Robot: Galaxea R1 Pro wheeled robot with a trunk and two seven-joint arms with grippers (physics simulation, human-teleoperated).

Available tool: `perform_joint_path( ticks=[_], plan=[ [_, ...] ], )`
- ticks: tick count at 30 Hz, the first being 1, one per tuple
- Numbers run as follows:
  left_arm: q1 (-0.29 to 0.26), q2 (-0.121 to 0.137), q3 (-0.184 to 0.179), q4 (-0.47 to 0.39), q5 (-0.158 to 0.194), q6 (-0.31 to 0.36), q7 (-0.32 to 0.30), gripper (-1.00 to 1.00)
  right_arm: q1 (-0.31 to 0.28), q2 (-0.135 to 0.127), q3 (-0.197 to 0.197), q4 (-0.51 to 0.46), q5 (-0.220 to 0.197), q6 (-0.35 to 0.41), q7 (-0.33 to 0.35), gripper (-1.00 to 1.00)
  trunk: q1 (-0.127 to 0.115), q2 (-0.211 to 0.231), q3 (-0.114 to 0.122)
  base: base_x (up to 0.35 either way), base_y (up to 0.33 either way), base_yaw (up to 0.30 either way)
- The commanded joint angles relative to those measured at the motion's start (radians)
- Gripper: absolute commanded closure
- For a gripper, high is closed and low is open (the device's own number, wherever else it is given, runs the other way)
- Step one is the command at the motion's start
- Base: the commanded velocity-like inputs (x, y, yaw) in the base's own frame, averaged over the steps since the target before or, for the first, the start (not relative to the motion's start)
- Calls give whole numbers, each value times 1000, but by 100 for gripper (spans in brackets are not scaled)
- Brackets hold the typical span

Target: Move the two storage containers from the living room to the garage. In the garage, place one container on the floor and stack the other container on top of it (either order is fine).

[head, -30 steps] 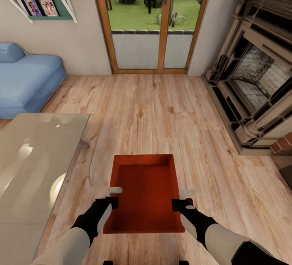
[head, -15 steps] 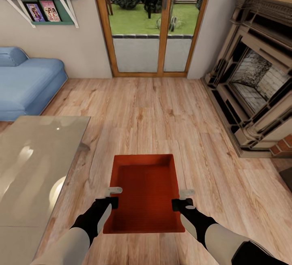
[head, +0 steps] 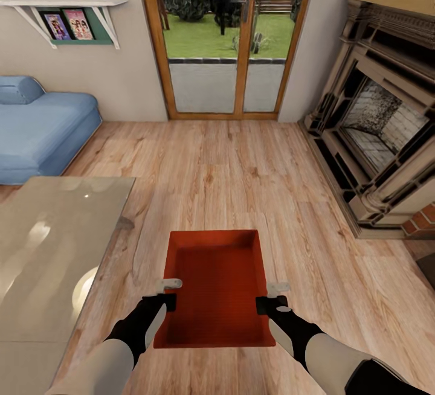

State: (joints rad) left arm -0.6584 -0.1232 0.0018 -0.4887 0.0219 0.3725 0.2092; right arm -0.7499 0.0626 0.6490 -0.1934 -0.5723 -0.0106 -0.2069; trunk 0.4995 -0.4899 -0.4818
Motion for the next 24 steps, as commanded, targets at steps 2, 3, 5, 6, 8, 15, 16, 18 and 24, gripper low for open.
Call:
perform_joint_path(
  ticks=[2,3,5,6,8,15,16,18,24],
  plan=[
    [0,11,0,38,-13,9,9,100,-2,-17,-30,-3,15,-3,-23,100,0,-1,2,0,0,0],
    [0,11,0,38,-13,9,9,100,-2,-17,-31,-3,15,-3,-23,100,0,-1,4,0,0,0],
    [0,11,0,38,-13,9,9,100,-2,-17,-31,-3,15,-3,-23,100,0,-1,7,0,0,0],
    [0,11,0,38,-13,9,9,100,-2,-17,-31,-3,15,-3,-23,100,0,-1,8,0,0,0],
    [0,11,0,38,-13,9,9,100,-2,-17,-31,-3,15,-3,-23,100,0,-1,11,0,0,0],
    [0,11,0,38,-13,9,10,100,-2,-17,-31,-3,15,-3,-23,100,0,-1,22,0,0,0],
    [1,11,0,38,-13,9,9,100,-2,-17,-31,-3,15,-3,-23,100,0,-1,24,0,0,0],
    [0,11,0,38,-13,9,9,100,-2,-17,-31,-3,15,-3,-23,100,0,-1,27,0,0,0],
    [0,11,0,38,-13,9,9,100,-2,-17,-31,-3,15,-3,-23,100,0,-1,36,0,0,0]
  ],
)
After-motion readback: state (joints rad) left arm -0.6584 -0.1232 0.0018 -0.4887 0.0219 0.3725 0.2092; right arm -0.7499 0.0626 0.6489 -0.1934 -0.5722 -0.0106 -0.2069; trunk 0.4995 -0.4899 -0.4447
